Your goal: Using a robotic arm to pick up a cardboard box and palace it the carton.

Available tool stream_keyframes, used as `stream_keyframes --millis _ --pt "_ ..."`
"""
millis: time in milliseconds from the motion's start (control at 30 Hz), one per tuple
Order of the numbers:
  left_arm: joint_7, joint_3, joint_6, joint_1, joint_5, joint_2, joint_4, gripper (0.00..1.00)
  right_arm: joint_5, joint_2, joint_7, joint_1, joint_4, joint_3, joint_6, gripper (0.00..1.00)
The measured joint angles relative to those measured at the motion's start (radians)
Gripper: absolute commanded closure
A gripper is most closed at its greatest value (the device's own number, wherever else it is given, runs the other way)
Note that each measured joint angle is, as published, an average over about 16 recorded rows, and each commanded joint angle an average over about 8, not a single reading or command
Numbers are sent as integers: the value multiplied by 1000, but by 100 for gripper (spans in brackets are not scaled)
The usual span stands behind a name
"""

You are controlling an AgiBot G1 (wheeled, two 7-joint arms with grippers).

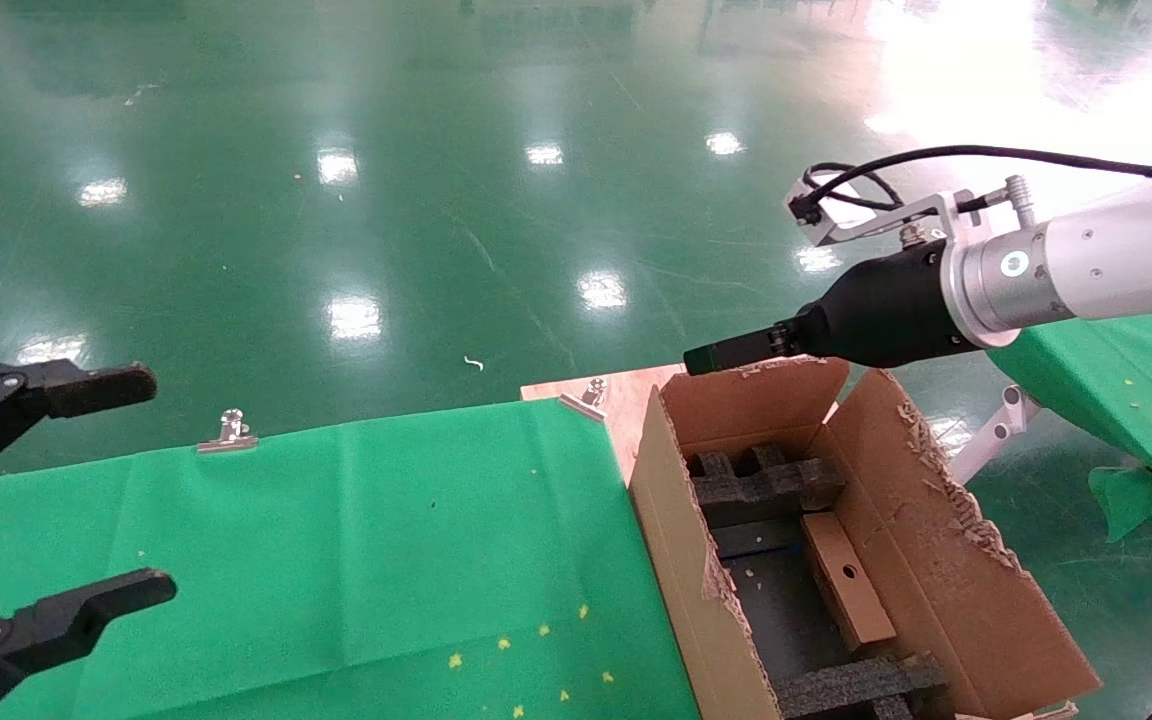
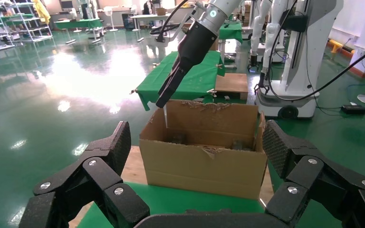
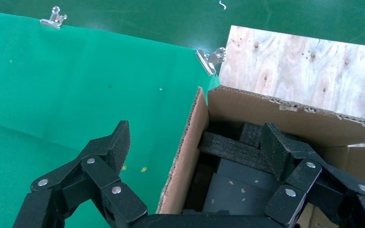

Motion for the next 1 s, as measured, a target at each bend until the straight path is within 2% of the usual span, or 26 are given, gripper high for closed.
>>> stream_keyframes --millis 267,1000 --pt "0 0 0 0 0 0 0 0 48 -8 -109 -92 4 115 -42 0" --pt "0 0 0 0 0 0 0 0 267 -32 -569 -461 30 598 -229 0"
